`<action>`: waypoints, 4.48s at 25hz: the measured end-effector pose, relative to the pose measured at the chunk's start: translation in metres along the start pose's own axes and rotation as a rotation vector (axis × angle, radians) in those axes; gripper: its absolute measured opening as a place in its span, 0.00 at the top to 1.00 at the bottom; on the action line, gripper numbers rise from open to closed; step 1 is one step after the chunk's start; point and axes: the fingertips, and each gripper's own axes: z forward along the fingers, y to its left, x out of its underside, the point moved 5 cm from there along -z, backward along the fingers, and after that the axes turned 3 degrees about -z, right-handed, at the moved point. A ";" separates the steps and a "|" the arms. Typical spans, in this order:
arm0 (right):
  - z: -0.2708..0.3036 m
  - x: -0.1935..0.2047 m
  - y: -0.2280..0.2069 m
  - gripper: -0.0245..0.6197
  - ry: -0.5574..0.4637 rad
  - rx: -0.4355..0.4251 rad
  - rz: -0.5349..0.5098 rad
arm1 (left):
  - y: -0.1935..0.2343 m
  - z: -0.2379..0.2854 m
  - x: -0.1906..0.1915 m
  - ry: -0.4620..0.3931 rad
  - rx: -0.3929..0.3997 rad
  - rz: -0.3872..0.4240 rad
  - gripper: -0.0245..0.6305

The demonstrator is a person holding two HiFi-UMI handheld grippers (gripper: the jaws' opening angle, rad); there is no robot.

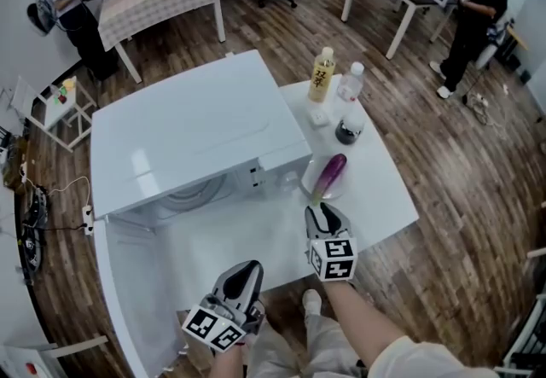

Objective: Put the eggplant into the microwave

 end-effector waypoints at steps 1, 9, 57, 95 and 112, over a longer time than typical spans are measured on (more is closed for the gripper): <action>0.003 0.002 -0.003 0.73 0.010 0.030 0.013 | 0.000 0.000 0.000 0.003 0.003 -0.002 0.96; 0.030 0.002 -0.017 0.66 0.081 0.190 0.116 | 0.000 0.000 0.006 0.032 0.021 -0.023 0.96; -0.037 0.011 -0.021 0.74 0.041 0.004 0.003 | 0.016 0.003 0.004 -0.006 -0.041 -0.020 0.96; -0.056 0.029 0.128 0.74 0.085 -0.419 -0.200 | 0.041 -0.061 -0.009 -0.102 -0.135 -0.057 0.96; -0.021 -0.005 0.174 0.74 0.046 -0.513 -0.271 | 0.057 -0.069 -0.016 -0.126 -0.159 -0.077 0.96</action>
